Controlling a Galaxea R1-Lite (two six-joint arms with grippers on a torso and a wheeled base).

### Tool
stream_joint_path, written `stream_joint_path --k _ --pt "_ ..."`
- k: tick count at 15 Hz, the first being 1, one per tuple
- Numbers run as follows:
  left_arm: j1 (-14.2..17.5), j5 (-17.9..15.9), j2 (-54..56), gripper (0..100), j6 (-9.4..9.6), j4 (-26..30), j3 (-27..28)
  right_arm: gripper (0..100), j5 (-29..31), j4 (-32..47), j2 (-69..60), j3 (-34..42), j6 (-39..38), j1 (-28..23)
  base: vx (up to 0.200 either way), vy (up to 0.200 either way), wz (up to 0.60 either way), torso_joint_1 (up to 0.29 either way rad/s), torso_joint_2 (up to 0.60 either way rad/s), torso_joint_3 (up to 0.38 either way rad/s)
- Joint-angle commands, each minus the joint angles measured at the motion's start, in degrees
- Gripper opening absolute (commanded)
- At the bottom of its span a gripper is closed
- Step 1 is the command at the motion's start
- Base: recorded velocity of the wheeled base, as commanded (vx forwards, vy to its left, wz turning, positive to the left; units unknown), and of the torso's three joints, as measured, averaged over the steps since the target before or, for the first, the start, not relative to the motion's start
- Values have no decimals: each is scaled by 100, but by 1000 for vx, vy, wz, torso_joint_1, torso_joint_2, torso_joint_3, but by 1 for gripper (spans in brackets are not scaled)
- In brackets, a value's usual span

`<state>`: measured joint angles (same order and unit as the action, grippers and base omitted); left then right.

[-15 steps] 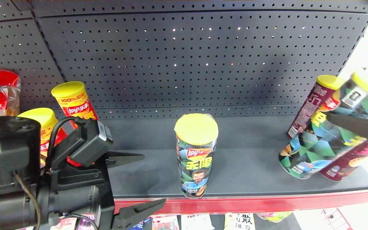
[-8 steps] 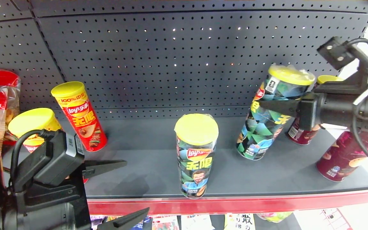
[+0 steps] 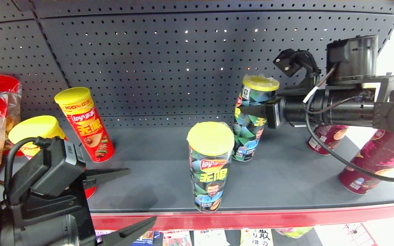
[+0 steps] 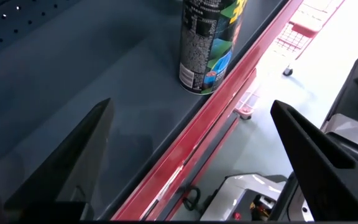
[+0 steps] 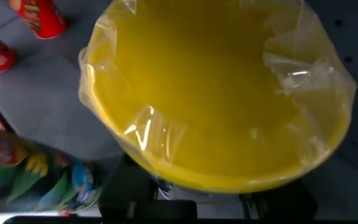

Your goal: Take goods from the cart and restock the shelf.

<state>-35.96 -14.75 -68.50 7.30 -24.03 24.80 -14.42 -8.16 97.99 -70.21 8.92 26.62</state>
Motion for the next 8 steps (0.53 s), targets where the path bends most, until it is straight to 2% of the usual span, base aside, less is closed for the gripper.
stream_joint_path --k 1,7,8 --pt "1 -2 -14 100 -1 -5 -1 0 1 -2 476 -353 83 45 0 0 0 0 0 0" --pt "1 130 47 100 -45 3 8 0 1 -2 906 -758 118 141 0 0 0 0 0 0" --pt "1 139 47 100 -106 3 8 0 1 -2 959 -784 136 168 0 0 0 0 0 0"
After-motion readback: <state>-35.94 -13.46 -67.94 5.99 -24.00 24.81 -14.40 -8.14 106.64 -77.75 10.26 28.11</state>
